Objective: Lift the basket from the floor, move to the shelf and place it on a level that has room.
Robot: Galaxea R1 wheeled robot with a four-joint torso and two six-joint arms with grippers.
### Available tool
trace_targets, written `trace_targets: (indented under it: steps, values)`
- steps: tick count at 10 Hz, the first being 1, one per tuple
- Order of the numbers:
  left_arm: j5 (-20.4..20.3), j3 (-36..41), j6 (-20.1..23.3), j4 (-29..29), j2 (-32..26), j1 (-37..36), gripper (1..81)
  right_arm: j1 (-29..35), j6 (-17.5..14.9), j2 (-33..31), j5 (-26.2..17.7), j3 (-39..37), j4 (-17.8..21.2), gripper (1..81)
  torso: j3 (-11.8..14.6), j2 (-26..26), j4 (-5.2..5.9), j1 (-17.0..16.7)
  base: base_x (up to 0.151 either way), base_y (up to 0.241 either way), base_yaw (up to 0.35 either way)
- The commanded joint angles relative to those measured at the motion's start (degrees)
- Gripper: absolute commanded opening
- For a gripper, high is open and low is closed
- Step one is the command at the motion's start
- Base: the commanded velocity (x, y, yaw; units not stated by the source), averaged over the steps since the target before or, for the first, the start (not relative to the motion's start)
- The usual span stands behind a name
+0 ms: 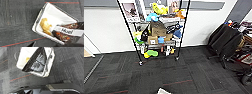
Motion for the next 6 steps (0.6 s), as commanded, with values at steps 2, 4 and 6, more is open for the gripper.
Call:
trace_targets:
  steps: [2, 4, 6]
  values:
    - [5.4, -0.1, 0.0, 3.1, -0.5, -6.4, 81.1, 3.1, 0.0, -0.6, -3.6, 0.7, 0.0, 81.1, -5.2, -7.7, 0.00, 4.9, 0.000, 0.000, 0.000]
    - [5.4, -0.2, 0.0, 3.0, 0.1, -6.4, 81.1, 3.6, 0.0, -0.6, -3.5, 0.7, 0.2, 81.1, -6.6, -10.6, 0.00, 6.7, 0.000, 0.000, 0.000]
    - [5.4, -0.3, 0.0, 3.3, 0.7, -6.6, 81.1, 4.1, 0.0, -0.6, -3.8, 0.5, 0.4, 81.1, -9.9, -14.1, 0.00, 9.0, 0.000, 0.000, 0.000]
